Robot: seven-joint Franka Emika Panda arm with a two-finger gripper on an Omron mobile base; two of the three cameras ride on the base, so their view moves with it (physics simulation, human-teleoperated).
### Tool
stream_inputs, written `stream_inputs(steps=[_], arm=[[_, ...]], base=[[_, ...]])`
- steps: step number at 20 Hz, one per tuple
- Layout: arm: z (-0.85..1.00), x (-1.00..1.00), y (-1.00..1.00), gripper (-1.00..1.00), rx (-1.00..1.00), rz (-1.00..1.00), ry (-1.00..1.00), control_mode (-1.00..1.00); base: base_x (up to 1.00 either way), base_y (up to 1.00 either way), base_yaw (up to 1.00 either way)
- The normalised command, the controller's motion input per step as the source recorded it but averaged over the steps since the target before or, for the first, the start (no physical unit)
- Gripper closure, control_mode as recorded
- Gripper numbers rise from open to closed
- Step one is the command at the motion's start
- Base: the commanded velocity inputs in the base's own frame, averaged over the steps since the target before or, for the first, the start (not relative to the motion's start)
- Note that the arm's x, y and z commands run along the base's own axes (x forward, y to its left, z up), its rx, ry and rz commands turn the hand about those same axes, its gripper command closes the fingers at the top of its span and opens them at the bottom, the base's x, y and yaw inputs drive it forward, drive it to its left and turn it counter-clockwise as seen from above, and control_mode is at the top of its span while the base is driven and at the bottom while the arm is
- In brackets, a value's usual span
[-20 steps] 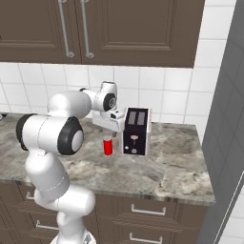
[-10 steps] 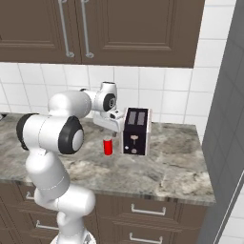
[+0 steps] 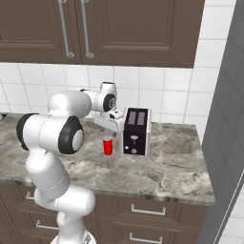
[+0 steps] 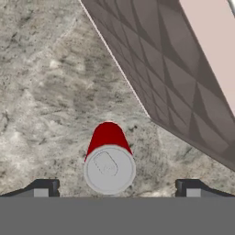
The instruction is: Four empty soda cans are scattered around the kitchen. Gather all the cans and cluster them next to the stove for recycling.
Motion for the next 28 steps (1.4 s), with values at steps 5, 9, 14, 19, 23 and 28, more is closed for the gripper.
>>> stream_inputs(steps=[5, 9, 14, 19, 23, 28], arm=[[-0.45, -0.04, 0.00, -1.00, 0.02, -0.01, 0.00, -1.00], [-0.25, -0.04, 0.06, -1.00, 0.00, -0.08, 0.03, -1.00], [-0.12, 0.01, 0.05, -1.00, 0.00, -0.13, 0.00, -1.00], [-0.05, 0.18, 0.01, -1.00, 0.00, -0.07, -0.01, -1.00], [-0.08, 0.14, 0.00, -1.00, 0.00, -0.03, -0.05, -1.00], [-0.19, 0.00, 0.00, -1.00, 0.00, 0.00, -0.03, -1.00]], base=[[0.00, 0.00, 0.00], [0.00, 0.00, 0.00], [0.00, 0.00, 0.00], [0.00, 0.00, 0.00], [0.00, 0.00, 0.00], [0.00, 0.00, 0.00]])
